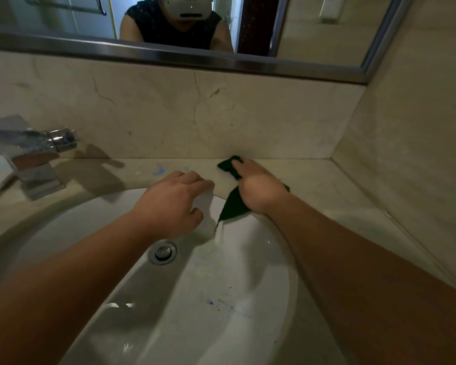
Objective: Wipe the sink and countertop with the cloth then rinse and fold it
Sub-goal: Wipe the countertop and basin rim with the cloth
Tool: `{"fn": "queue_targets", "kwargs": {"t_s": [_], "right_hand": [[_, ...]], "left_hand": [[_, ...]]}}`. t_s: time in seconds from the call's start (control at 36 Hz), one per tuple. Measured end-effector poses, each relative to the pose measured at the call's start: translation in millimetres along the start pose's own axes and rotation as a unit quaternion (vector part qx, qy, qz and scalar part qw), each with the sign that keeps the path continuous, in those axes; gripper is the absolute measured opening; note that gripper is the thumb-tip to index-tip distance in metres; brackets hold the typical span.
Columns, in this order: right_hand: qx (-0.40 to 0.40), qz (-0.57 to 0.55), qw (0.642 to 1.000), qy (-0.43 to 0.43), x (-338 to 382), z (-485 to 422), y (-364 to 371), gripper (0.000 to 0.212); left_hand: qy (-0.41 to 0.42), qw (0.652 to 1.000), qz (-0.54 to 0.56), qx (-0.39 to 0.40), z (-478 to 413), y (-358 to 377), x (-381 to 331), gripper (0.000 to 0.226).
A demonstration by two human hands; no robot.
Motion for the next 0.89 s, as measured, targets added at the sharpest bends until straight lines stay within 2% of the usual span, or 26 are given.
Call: {"fn": "queue_targets", "kwargs": {"t_s": [0.06, 0.11, 0.19, 0.25, 0.31, 0.36, 0.42, 0.5, 0.56, 0.58, 0.67, 0.83, 0.89], "right_hand": [[0.003, -0.046, 0.999, -0.017, 17, 17, -2, 0.069], [-0.007, -0.153, 0.988, -0.009, 26, 38, -14, 0.056], [-0.057, -0.343, 0.937, 0.015, 13, 64, -42, 0.044], [-0.121, -0.368, 0.921, 0.042, -15, 78, -67, 0.043], [-0.181, -0.354, 0.915, 0.076, -46, 97, -92, 0.047], [-0.208, -0.33, 0.916, 0.096, -76, 114, -106, 0.047], [-0.164, -0.271, 0.94, 0.13, -105, 123, -101, 0.045], [-0.019, -0.115, 0.972, 0.203, -142, 125, -63, 0.055], [0.007, -0.01, 0.975, 0.22, -158, 115, -44, 0.065], [0.0, 0.006, 0.974, 0.226, -163, 106, -37, 0.066], [-0.014, 0.002, 0.982, 0.19, -148, 80, -31, 0.062], [0.021, 0.014, 0.997, 0.078, -84, 34, -19, 0.067], [0.035, 0.026, 0.997, 0.06, -58, 28, -11, 0.06]], "left_hand": [[-0.023, 0.999, 0.036, 0.003, 2, -6, 2, 0.068], [-0.047, 0.997, 0.058, 0.008, 2, -14, 5, 0.067], [-0.058, 0.997, 0.053, 0.022, -1, -20, 5, 0.062], [-0.039, 0.998, 0.044, 0.025, -2, -19, -4, 0.062], [0.006, 0.999, 0.041, 0.029, -2, -13, -19, 0.063], [0.049, 0.997, 0.032, 0.041, -4, -4, -31, 0.067], [0.049, 0.996, 0.04, 0.055, -7, 0, -36, 0.07], [0.032, 0.997, 0.053, 0.052, -12, 3, -35, 0.073], [0.027, 0.997, 0.049, 0.046, -14, 5, -32, 0.074], [0.026, 0.998, 0.048, 0.044, -14, 5, -31, 0.075], [0.025, 0.998, 0.046, 0.041, -16, 7, -28, 0.075], [0.026, 0.997, 0.049, 0.046, -15, 6, -28, 0.073], [0.027, 0.997, 0.054, 0.054, -14, 6, -26, 0.073]]}}
Point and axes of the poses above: each hand's wrist, its own z-axis away from the middle knuckle, its own y-axis out of the palm, x = y × z, the point moved 5 cm from there along -z, towards the middle knuckle, and after that the axes turned 6 degrees about x, right-handed, at the moved point
